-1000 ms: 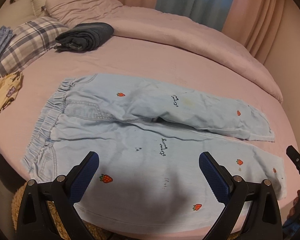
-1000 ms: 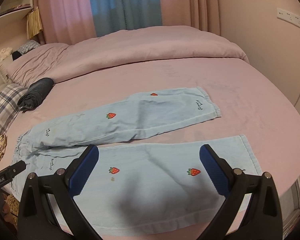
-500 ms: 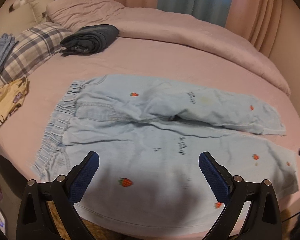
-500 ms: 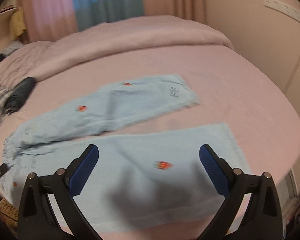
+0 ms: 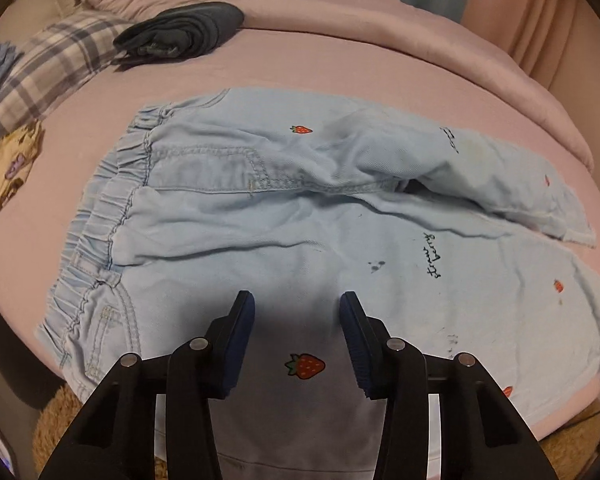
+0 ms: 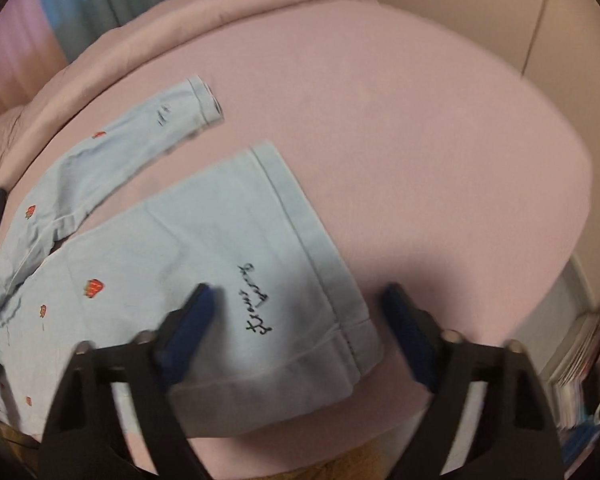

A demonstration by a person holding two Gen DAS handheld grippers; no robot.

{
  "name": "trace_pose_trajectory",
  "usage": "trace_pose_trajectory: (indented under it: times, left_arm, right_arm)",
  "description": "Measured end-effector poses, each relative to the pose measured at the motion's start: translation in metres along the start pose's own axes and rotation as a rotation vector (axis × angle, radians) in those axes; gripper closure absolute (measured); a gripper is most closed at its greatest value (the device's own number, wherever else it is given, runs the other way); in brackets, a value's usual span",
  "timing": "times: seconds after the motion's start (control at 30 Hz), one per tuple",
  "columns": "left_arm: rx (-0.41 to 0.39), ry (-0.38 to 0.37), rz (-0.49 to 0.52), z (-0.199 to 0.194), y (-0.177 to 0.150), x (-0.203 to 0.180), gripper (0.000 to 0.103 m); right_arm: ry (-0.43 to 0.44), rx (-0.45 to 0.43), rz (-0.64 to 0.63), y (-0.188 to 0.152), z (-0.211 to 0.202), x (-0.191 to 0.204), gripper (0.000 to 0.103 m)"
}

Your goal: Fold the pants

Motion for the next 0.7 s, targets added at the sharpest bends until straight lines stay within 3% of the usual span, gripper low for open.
trace_pose_trajectory:
  times: [0.03,0.07,0.17,0.33,0.4,0.5,0.6,0.7]
  left_arm:
    - [0.000,0.003,0.005,0.000,0.000,-0.001,0.058]
    - [0.001,0.004,0.006,0.000,0.000,-0.001,0.058]
    - [0.011,-0.005,0.000,-0.003,-0.001,0.000,0.058]
    - [0.015,-0.051,-0.034,-0.015,-0.003,0.006,0.058]
    - [0.000,-0.064,-0.055,-0.021,0.000,0.010,0.058]
    - [-0.017,-0.053,-0.047,-0.021,0.004,0.012,0.058]
    - [0.023,-0.030,-0.031,-0.011,-0.001,0.013,0.058]
    - [0.057,-0.047,-0.035,-0.007,-0.005,0.014,0.058]
  right_arm:
    - [0.008,-0.024,-0.025,0.002,-0.003,0.005,0.052]
    - [0.021,-0.028,-0.027,0.003,-0.004,0.006,0.088]
    - [0.026,-0.072,-0.004,0.015,-0.019,0.005,0.089]
    - [0.113,-0.249,0.040,0.043,-0.086,-0.003,0.089]
    - [0.093,-0.270,0.023,0.045,-0.097,-0.007,0.089]
    - [0.058,-0.207,0.031,0.041,-0.075,-0.013,0.089]
    - [-0.025,-0.088,0.034,0.023,-0.030,-0.027,0.090]
    - [-0.043,-0.024,0.043,0.003,0.000,-0.034,0.089]
Point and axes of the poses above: each gripper's, at about its wrist camera, not at the fingertips, and z roughly the way its jaws point, x to its left, y to its top, the point moved 8 cm from there along z, roughly the way its jaws point, and after that the axes turned 3 degrees about z, right-handed, at the moved point
